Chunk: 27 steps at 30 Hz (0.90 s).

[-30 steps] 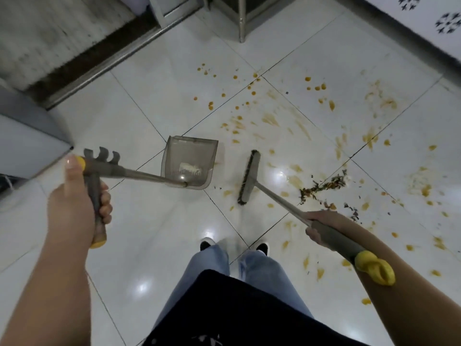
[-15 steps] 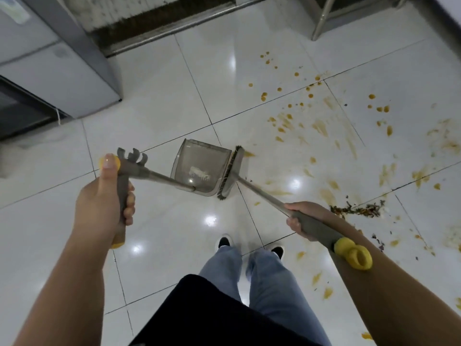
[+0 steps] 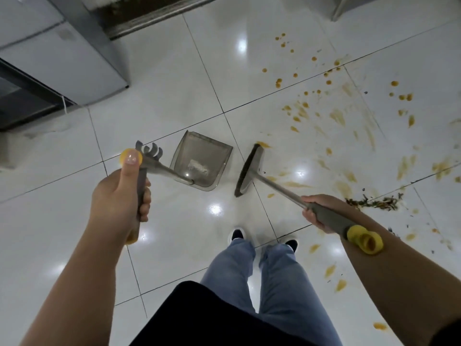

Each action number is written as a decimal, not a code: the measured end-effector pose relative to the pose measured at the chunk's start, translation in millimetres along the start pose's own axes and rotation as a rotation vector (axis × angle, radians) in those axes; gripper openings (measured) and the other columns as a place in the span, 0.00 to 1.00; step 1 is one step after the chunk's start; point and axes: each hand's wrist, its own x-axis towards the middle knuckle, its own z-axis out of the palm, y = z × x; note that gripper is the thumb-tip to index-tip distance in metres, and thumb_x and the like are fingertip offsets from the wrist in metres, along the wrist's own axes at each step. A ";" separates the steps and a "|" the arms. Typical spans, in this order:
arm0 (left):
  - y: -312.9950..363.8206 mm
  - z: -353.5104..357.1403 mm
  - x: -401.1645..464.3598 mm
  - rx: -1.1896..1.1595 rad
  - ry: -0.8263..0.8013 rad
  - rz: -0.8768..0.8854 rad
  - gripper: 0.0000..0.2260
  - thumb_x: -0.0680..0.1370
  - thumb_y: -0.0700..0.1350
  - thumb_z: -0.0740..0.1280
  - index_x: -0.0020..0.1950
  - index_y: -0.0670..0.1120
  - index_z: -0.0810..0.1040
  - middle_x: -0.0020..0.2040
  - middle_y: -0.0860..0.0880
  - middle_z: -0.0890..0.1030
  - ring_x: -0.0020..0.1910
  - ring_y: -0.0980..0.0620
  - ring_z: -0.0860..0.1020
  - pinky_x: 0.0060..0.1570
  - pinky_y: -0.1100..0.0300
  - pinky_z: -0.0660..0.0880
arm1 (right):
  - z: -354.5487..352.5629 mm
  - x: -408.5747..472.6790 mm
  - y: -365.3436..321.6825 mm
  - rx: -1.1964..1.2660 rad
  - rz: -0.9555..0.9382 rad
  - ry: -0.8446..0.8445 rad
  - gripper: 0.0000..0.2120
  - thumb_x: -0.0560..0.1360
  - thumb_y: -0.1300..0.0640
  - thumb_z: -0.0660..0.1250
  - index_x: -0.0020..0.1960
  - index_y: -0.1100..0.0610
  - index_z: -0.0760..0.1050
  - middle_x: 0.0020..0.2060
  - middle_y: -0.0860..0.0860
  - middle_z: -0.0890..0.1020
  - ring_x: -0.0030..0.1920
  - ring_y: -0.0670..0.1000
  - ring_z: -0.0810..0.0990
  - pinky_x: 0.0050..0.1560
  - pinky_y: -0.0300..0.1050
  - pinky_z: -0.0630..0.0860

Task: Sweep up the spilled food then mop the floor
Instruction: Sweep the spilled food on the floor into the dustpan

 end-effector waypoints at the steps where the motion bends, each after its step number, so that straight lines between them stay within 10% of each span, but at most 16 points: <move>1: 1.4 0.6 2.6 0.001 -0.010 0.006 0.33 0.61 0.76 0.56 0.33 0.44 0.72 0.20 0.53 0.72 0.17 0.57 0.67 0.17 0.65 0.66 | -8.1 -3.3 4.4 0.013 -0.001 0.008 0.16 0.81 0.51 0.57 0.37 0.58 0.63 0.17 0.51 0.69 0.14 0.44 0.70 0.17 0.30 0.70; 23: 55.0 144.4 -51.7 0.200 -0.369 0.178 0.33 0.60 0.74 0.54 0.33 0.44 0.74 0.20 0.52 0.73 0.17 0.56 0.68 0.16 0.65 0.67 | -199.4 -59.6 58.0 -0.021 -0.251 0.654 0.14 0.79 0.62 0.59 0.35 0.60 0.65 0.29 0.56 0.71 0.21 0.51 0.74 0.14 0.32 0.67; 27: 61.0 179.7 -73.6 0.181 -0.378 0.158 0.33 0.61 0.74 0.54 0.34 0.43 0.73 0.20 0.52 0.72 0.17 0.56 0.67 0.16 0.63 0.67 | -224.8 -64.1 69.2 -0.056 -0.235 0.546 0.15 0.81 0.63 0.53 0.35 0.60 0.62 0.11 0.52 0.67 0.11 0.45 0.67 0.11 0.31 0.62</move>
